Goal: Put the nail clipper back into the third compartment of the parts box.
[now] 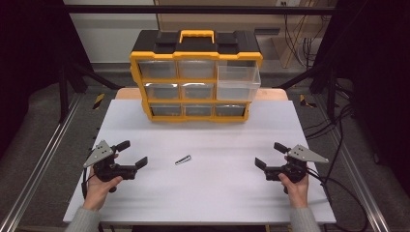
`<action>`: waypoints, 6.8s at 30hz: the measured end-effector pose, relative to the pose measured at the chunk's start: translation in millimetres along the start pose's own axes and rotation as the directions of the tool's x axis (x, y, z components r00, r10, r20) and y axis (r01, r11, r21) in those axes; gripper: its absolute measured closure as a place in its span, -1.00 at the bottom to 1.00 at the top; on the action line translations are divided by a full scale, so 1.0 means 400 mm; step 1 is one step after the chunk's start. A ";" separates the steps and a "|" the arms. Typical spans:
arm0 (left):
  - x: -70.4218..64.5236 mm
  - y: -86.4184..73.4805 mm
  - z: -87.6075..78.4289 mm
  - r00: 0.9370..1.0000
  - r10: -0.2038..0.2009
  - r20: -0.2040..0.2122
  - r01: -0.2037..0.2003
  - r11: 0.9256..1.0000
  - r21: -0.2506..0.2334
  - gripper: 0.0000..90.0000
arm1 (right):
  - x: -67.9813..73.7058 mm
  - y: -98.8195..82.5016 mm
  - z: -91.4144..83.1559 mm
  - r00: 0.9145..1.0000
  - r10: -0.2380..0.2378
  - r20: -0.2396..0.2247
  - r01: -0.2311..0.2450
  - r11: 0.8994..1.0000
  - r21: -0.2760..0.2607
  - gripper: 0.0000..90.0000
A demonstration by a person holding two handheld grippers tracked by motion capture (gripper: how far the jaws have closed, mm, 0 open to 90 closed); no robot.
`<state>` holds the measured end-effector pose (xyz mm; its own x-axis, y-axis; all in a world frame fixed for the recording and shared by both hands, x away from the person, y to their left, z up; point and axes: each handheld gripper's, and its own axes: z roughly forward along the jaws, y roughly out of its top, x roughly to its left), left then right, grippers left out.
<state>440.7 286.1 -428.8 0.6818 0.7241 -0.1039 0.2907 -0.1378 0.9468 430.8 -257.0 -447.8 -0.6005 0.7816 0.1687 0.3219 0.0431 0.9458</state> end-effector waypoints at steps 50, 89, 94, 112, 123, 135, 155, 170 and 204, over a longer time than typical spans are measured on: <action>-0.065 0.062 0.092 0.998 0.046 0.042 -0.049 0.996 0.070 -0.94 | 0.000 -0.002 -0.001 1.000 -0.028 -0.003 0.028 0.999 0.018 -0.99; -0.122 0.099 0.246 0.992 0.078 0.100 -0.093 0.983 0.160 -0.94 | 0.000 -0.004 0.000 1.000 -0.027 -0.001 0.027 0.999 0.024 -0.99; -0.125 0.095 0.267 0.991 0.085 0.101 -0.103 0.977 0.185 -0.94 | 0.000 -0.004 0.000 1.000 -0.026 -0.002 0.027 0.999 0.024 -0.99; -0.135 0.060 0.341 0.988 0.103 0.111 -0.131 0.951 0.279 -0.92 | 0.000 -0.004 0.001 1.000 -0.026 -0.004 0.026 0.999 0.023 -0.99; -0.133 0.035 0.372 0.989 0.088 0.117 -0.123 0.935 0.334 -0.91 | 0.000 -0.005 0.003 1.000 -0.028 -0.008 0.028 0.999 0.026 -0.99; -0.128 0.008 0.395 0.990 0.094 0.103 -0.128 0.904 0.408 -0.81 | 0.001 -0.006 0.005 1.000 -0.027 -0.007 0.027 0.999 0.033 -0.99; -0.140 -0.014 0.403 0.990 0.124 0.063 -0.139 0.876 0.463 -0.24 | -0.001 -0.007 0.006 1.000 -0.024 -0.008 0.025 0.999 0.036 -0.99; -0.142 -0.020 0.409 0.991 0.100 0.090 -0.131 0.863 0.487 0.28 | -0.002 -0.007 0.006 1.000 -0.027 -0.009 0.027 0.999 0.036 -0.99; -0.147 -0.020 0.413 0.991 0.091 0.095 -0.127 0.853 0.506 0.73 | -0.003 -0.007 0.006 1.000 -0.027 -0.007 0.028 0.999 0.038 -0.99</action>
<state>509.1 132.8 -480.8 0.7660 0.6413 -0.0453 0.5012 -0.5515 0.6668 432.4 -256.4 -451.2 -0.6144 0.7756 0.1448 0.3325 0.0880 0.9390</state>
